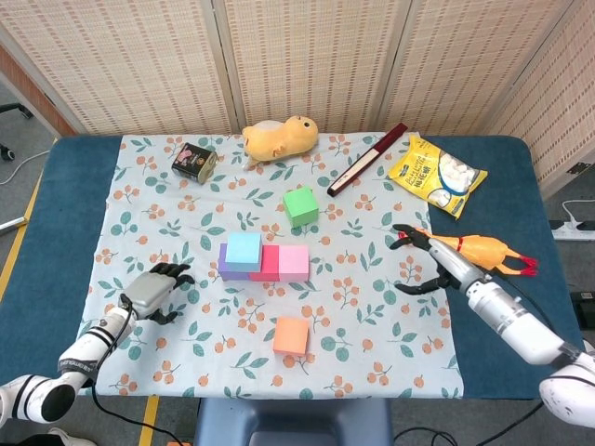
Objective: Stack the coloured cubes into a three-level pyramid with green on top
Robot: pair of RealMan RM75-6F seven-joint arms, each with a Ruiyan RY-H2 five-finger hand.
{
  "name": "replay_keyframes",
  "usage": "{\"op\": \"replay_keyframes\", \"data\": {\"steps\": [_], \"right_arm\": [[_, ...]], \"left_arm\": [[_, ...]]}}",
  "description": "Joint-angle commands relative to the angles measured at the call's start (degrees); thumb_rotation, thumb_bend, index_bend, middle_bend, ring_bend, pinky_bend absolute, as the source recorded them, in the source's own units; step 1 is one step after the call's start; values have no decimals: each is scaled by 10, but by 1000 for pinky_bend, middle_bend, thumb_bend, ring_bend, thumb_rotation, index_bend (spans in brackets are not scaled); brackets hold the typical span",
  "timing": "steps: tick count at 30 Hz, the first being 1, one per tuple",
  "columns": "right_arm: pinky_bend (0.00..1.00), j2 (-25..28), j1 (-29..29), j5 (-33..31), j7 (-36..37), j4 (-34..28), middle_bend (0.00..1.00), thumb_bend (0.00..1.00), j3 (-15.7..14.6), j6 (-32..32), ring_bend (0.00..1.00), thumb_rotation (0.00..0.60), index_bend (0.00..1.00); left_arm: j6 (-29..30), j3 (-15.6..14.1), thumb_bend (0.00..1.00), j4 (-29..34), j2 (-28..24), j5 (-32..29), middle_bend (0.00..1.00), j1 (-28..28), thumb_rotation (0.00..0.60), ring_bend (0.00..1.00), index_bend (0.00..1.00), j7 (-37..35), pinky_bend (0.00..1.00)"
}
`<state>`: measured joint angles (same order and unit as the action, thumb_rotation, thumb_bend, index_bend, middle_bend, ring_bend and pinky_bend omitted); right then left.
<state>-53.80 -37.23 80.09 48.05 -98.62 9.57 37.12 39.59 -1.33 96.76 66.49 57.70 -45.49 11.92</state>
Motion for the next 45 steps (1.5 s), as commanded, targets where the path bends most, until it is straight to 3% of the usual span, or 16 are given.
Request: {"op": "replay_keyframes", "data": {"steps": [1,4,10,15,19,23,29,35,45], "right_arm": [[0,-35,-38,-18,13,21,168,118,10,-47,0,493,0],[0,-62,-60,-28,5,39,150,118,11,-77,0,455,0],[0,-110,-91,-54,-27,74,142,118,11,-112,0,439,0],[0,-145,-103,-60,-179,124,141,121,-14,-77,0,410,0],[0,-169,-112,-105,-320,139,106,133,-36,-55,0,232,0],[0,-182,-132,-171,-412,127,59,143,-49,-60,0,135,0],[0,-193,-170,-247,-486,123,36,148,-62,-77,0,11,25],[0,-208,-206,-305,-526,120,25,156,-72,-90,0,0,60],[0,-249,-233,-335,-552,141,26,179,-81,-83,0,0,50]], "left_arm": [[-29,-4,374,-11,11,-5,0,-14,600,0,82,-2,3],[-37,-2,375,-19,17,-16,0,-21,600,0,13,-1,0],[-36,-4,374,-36,29,-48,0,-33,600,0,0,15,0],[-31,-8,374,-43,40,-71,0,-42,600,0,0,32,0],[-28,-8,374,-48,46,-89,0,-48,600,0,0,40,0],[-22,-8,373,-53,52,-107,0,-53,600,0,0,45,0],[-23,-11,374,-60,57,-131,0,-61,600,0,0,53,0],[-25,-11,374,-63,64,-135,0,-66,600,0,0,52,0],[-27,-8,372,-73,72,-133,0,-72,600,0,0,49,0]]}}
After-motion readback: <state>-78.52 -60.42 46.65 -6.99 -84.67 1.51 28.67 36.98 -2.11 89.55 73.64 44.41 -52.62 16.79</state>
